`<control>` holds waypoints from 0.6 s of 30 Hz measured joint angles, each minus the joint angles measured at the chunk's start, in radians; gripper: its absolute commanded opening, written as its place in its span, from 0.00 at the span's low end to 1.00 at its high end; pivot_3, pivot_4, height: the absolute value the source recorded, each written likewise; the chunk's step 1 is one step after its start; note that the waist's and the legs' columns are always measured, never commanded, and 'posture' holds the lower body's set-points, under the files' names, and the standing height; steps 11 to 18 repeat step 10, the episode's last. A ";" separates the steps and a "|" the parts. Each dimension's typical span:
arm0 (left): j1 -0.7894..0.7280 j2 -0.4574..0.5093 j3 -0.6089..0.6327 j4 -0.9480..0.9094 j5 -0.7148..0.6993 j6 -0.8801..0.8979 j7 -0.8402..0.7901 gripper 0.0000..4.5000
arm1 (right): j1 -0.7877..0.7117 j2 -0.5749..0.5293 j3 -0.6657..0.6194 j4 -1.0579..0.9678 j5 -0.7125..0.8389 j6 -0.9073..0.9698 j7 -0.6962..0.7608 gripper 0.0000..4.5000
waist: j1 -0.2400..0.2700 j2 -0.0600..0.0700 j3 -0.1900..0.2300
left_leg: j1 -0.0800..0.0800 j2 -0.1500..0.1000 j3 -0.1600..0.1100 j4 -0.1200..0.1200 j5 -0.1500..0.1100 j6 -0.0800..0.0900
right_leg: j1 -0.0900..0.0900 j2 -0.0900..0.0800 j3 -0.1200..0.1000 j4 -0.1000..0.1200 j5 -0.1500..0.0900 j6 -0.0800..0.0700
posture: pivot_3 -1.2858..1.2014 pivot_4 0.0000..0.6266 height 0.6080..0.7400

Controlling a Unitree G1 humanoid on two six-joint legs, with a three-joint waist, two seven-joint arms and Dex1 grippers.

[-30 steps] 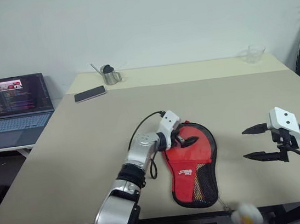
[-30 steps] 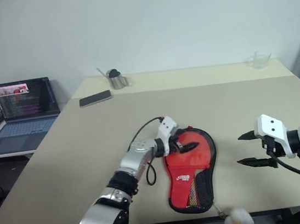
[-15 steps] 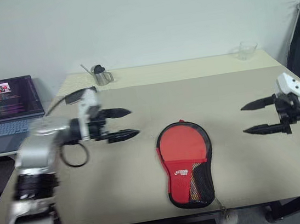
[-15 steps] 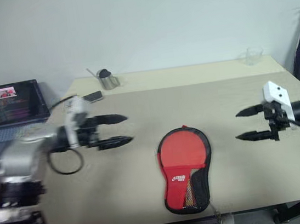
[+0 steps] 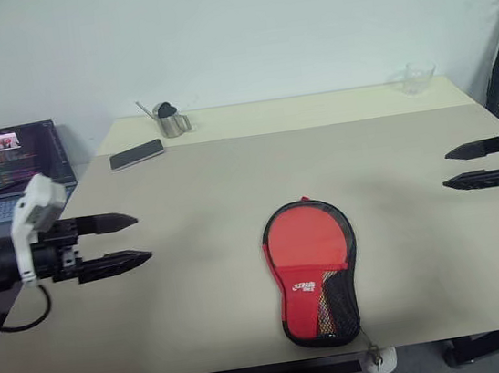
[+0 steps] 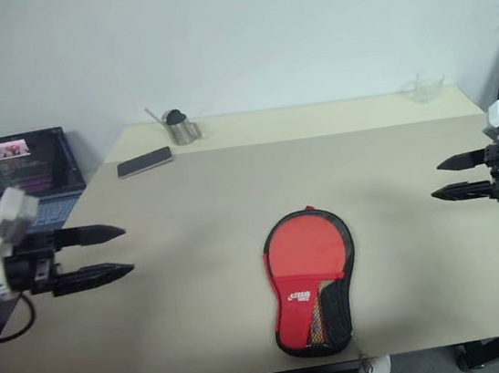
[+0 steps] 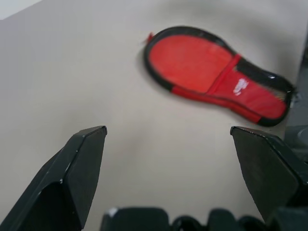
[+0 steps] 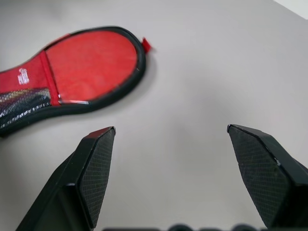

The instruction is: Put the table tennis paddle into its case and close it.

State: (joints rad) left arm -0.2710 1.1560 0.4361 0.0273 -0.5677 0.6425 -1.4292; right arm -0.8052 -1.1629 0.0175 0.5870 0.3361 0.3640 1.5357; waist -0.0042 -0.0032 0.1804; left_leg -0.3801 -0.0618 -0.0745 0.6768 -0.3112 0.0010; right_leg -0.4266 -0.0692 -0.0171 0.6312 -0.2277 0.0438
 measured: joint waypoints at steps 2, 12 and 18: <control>0.038 0.000 0.039 0.010 0.000 -0.001 0.005 1.00 | 0.043 -0.015 -0.026 -0.038 0.014 0.018 0.002 0.91 | 0.000 0.000 0.000 | 0.000 0.000 0.000 0.000 0.000 0.000 | 0.000 0.000 0.000 0.000 0.000 0.000 | 0.52 0.24 1.00; 0.206 -0.043 0.146 -0.101 -0.024 0.012 0.065 1.00 | 0.187 -0.061 -0.135 -0.225 0.101 0.105 -0.002 0.91 | 0.001 0.001 0.000 | 0.002 0.000 0.002 0.001 0.000 0.001 | 0.000 0.000 0.002 0.004 0.000 0.000 | 0.52 0.24 1.00; 0.206 -0.043 0.146 -0.101 -0.024 0.012 0.065 1.00 | 0.187 -0.061 -0.135 -0.225 0.101 0.105 -0.002 0.91 | 0.001 0.001 0.000 | 0.002 0.000 0.002 0.001 0.000 0.001 | 0.000 0.000 0.002 0.004 0.000 0.000 | 0.52 0.24 1.00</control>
